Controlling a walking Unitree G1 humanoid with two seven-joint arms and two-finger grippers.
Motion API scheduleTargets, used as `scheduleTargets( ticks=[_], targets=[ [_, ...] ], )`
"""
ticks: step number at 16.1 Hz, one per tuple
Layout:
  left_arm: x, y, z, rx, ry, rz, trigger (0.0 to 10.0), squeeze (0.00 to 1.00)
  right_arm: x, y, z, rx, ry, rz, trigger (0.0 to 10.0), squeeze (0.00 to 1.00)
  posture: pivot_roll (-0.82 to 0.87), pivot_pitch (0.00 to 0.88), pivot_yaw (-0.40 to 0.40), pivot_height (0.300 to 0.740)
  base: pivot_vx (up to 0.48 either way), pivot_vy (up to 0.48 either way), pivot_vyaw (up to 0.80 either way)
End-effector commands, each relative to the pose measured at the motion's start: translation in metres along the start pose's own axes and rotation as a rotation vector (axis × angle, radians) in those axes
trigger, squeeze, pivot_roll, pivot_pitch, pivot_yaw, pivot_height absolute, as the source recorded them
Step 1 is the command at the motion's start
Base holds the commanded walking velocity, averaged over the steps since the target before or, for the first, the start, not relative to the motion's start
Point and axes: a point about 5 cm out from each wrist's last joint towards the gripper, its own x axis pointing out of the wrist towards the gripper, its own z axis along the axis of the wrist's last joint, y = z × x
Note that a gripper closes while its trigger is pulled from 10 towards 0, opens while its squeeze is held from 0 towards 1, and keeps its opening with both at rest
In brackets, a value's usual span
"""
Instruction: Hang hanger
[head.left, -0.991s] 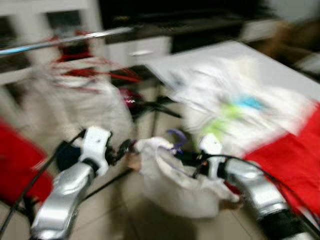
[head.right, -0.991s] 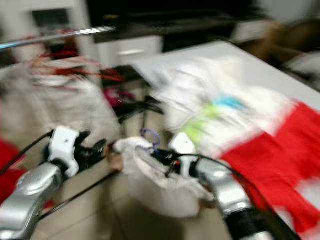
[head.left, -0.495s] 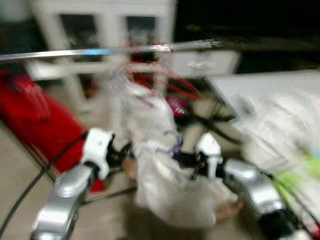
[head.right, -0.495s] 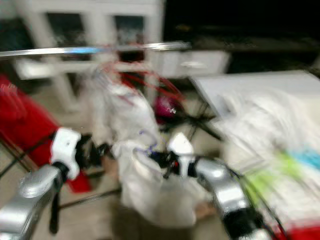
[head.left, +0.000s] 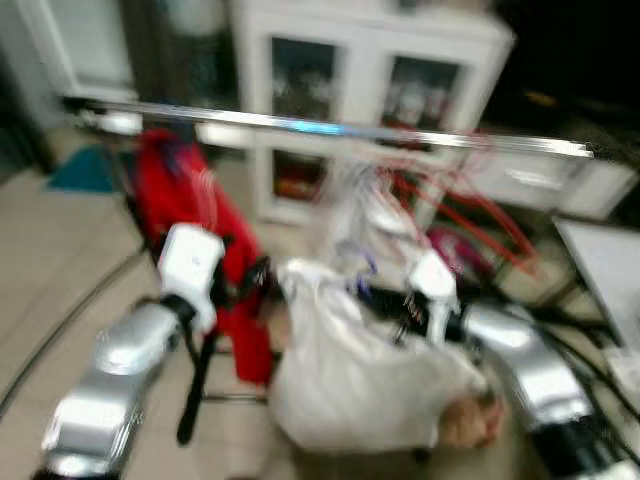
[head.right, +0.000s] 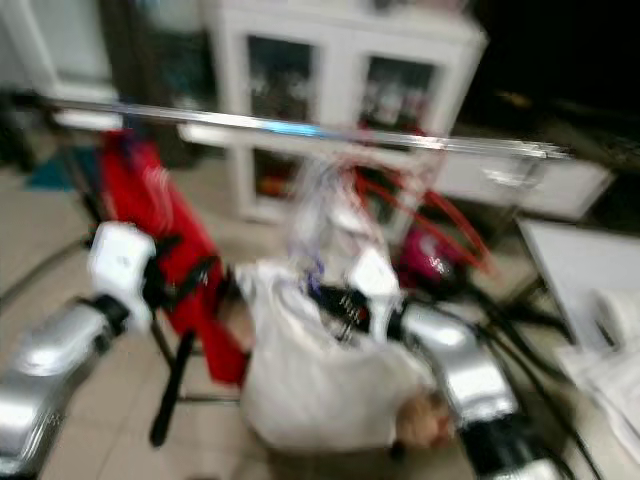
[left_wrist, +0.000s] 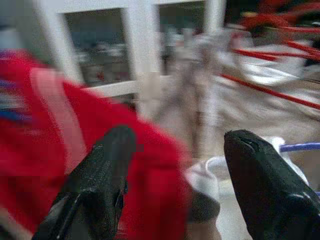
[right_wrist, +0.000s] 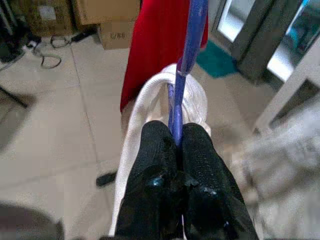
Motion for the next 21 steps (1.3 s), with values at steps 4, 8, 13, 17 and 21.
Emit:
scheduleTargets(
  ticks=[4, 8, 13, 17, 21],
  targets=[
    [0.001, -0.008, 0.029, -0.005, -0.05, -0.149, 10.0, 0.0, -0.038, -0.023, 0.0, 0.001, 0.121, -0.192, 10.0, 0.0, 0.04, 0.0, -0.062, 0.74, 0.073, 0.0, 0.0],
    [-0.007, -0.005, 0.032, 0.057, -0.003, -0.265, 10.0, 0.0, -0.035, -0.022, 0.019, 0.022, 0.092, -0.232, 10.0, 0.0, 0.04, 0.0, -0.056, 0.74, 0.0, 0.0, 0.0],
    [-0.01, -0.007, 0.027, -0.003, 0.024, -0.314, 10.0, 0.0, -0.016, -0.023, 0.051, 0.128, -0.058, -0.352, 10.0, 0.0, 0.04, 0.0, -0.053, 0.74, 0.0, 0.0, 0.0],
    [-0.008, -0.012, 0.025, 0.006, 0.046, -0.339, 10.0, 0.0, 0.011, -0.025, 0.081, 0.182, -0.124, -0.412, 10.0, 0.0, 0.04, 0.0, -0.056, 0.74, 0.0, 0.0, 0.0],
    [-0.009, -0.012, 0.024, -0.004, 0.05, -0.34, 10.0, 0.0, 0.037, -0.031, 0.095, 0.196, -0.109, -0.456, 10.0, 0.0, 0.04, 0.0, -0.061, 0.74, 0.0, 0.0, 0.0]
  ],
)
